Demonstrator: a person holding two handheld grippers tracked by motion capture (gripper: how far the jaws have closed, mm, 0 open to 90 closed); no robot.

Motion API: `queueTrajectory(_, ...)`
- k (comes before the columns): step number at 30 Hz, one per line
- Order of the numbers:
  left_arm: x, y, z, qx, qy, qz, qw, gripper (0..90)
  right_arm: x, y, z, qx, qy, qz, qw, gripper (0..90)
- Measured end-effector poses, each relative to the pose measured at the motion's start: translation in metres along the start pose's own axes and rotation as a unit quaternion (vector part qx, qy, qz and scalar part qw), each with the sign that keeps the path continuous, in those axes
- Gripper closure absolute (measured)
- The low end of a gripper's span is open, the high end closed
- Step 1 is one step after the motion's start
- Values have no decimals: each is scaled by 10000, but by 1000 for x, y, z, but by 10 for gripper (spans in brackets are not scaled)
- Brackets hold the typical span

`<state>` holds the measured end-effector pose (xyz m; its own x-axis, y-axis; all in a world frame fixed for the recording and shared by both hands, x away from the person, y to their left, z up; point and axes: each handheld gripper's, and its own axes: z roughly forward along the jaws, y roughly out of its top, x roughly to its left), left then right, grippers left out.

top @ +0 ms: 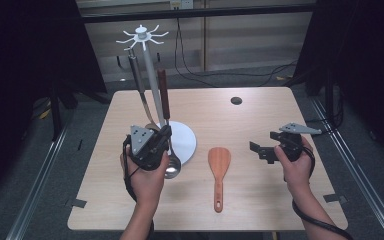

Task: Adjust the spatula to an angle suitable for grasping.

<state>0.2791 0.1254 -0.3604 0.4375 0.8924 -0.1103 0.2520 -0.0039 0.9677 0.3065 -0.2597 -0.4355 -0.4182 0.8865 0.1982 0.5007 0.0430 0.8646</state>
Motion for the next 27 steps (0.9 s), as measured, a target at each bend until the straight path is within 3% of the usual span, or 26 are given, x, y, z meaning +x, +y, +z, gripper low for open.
queueTrajectory(10, 0, 4, -4, -472, 35, -56, 9989, 855, -1, 0, -1, -7, -6, 31, 10000, 49)
queueTrajectory(17, 2, 6, -6, -655, 173, 3, 9977, 855, -2, 0, -1, -19, -6, 32, 10000, 49)
queueTrajectory(27, 2, 13, -10, -809, 153, -1, 9966, 855, -1, 1, -1, -27, -3, 25, 10000, 49)
